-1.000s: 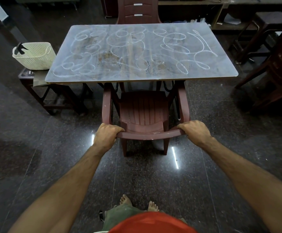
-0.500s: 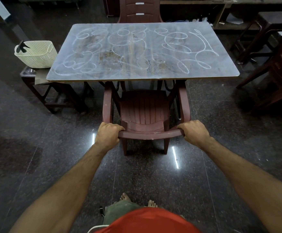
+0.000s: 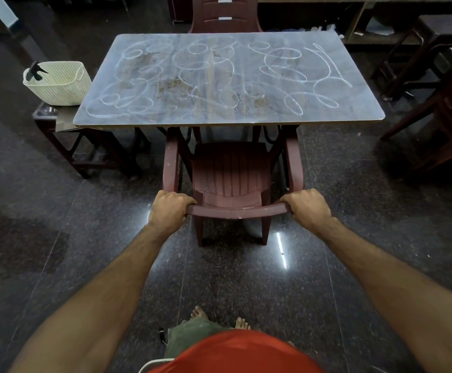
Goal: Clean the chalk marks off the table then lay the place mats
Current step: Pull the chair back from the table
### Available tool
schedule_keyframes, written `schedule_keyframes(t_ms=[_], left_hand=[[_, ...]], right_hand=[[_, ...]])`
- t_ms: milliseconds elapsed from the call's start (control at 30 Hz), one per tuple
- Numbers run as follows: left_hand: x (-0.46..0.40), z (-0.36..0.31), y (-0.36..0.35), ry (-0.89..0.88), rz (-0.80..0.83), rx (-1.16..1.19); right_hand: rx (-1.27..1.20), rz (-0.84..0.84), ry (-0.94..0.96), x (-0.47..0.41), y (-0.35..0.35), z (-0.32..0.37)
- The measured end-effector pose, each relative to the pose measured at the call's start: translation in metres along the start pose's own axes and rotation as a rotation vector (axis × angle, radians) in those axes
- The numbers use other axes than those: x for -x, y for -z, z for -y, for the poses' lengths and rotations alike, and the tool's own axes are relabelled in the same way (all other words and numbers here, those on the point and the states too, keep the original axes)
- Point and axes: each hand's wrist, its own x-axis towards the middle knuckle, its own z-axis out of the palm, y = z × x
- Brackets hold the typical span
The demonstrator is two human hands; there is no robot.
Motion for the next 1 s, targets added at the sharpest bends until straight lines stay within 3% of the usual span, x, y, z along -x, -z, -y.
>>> schedule_keyframes(t_ms=[600,1000], left_hand=[[0.014,-0.021,0.004,0.035,-0.022,0.030],[0.010,-0.013,0.002,-0.024,0.002,0.085]], right_hand=[[-0.109,0.052,-0.002,0.005,0.010,0.001],[0.026,0.001,-0.020,0.011,0.000,0.008]])
